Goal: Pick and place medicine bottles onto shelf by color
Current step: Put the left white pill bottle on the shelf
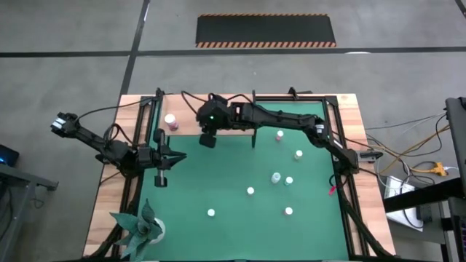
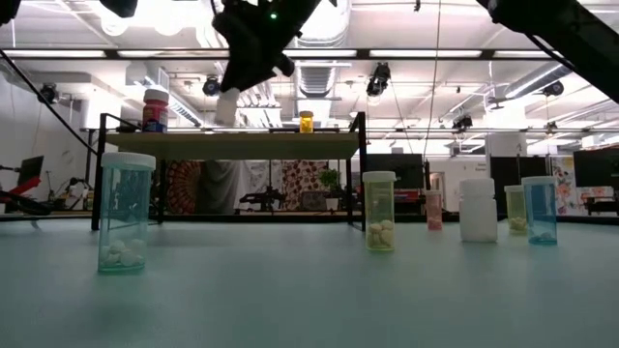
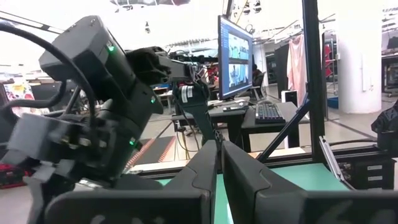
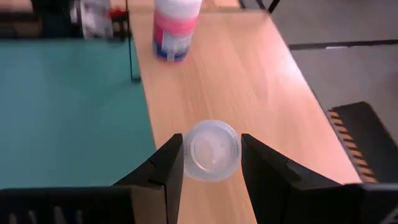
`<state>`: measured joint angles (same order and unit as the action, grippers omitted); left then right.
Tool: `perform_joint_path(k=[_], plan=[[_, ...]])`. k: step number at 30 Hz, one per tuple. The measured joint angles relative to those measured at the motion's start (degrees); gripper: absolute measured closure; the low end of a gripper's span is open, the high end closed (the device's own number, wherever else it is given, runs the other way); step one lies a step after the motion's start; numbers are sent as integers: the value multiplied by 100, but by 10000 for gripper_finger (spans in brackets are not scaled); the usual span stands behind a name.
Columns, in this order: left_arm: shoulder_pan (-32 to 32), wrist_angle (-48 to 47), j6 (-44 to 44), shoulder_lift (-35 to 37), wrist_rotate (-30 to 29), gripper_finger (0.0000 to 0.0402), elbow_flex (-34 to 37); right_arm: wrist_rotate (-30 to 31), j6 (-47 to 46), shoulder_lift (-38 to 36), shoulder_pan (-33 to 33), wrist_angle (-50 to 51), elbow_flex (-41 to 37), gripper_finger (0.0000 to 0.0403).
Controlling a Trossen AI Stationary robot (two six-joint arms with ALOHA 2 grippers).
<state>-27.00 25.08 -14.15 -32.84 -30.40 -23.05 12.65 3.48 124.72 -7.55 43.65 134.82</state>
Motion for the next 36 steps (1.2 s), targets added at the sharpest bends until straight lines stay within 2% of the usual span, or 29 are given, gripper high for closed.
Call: perform_joint_path(k=[3,14,23,27,32,36], plan=[[0,12,0,-7,0,393,-7,-7,-269,79,0,-242,0,275],[-2,13,-7,-11,3,393,-7,-12,-334,193,0,-329,0,274],[-2,11,-7,-11,5,393,-7,-9,-441,193,0,-328,-3,218],[-2,11,-1,-11,5,393,-7,-9,-445,130,0,-326,-11,206],[-7,2,24,-11,8,393,-7,-5,-337,-143,13,-162,-11,214],[-7,0,25,-11,9,393,-7,-42,-97,-357,34,213,-10,240]])
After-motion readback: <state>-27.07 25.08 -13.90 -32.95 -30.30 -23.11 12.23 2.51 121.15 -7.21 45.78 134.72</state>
